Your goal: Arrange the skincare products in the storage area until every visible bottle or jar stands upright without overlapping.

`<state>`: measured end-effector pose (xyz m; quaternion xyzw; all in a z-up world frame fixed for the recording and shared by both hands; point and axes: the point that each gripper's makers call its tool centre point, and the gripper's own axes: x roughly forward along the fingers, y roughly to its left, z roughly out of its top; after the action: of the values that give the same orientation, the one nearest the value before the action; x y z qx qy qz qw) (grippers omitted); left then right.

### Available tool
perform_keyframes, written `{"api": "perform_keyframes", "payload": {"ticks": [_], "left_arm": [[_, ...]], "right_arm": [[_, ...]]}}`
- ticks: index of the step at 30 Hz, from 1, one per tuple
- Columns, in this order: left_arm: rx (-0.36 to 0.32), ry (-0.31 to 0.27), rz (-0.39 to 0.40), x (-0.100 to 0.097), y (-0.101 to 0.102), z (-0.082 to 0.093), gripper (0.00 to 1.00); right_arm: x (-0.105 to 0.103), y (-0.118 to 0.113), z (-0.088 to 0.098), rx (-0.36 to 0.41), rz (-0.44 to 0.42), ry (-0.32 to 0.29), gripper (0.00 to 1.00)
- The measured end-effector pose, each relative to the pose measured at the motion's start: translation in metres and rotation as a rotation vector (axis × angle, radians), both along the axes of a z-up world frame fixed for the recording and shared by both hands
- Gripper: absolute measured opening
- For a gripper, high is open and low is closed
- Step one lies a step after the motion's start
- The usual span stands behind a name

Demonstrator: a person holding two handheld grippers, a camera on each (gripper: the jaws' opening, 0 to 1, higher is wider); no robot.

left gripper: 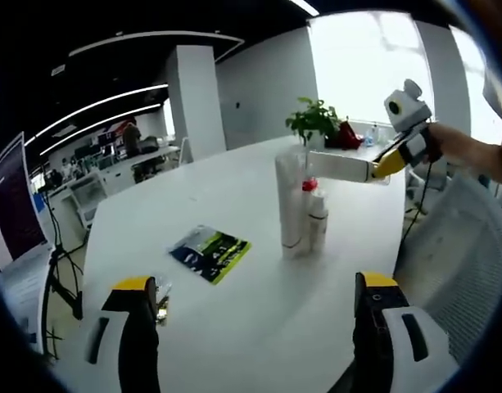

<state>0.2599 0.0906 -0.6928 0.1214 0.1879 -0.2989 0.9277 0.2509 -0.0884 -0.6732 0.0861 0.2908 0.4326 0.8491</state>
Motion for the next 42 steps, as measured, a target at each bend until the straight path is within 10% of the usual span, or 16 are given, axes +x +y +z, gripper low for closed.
{"api": "perform_keyframes", "payload": {"ticks": [16,28,42], "left_arm": [[0.094,-0.1,0.01,0.004,0.004,0.01,0.92],[0.37,-0.246,-0.046,0.009,0.002,0.009,0.88],[0.499,-0.382,-0.209,-0.002,-0.029,0.01,0.71]], "right_arm": [[0.001,0.047,-0.009,-0.024,0.101,-0.006,0.18],[-0.004,0.067,-0.02,-0.044,0.161,0.01,0.18],[-0.024,0.081,-0.027,-0.069,0.203,0.017,0.18]]}}
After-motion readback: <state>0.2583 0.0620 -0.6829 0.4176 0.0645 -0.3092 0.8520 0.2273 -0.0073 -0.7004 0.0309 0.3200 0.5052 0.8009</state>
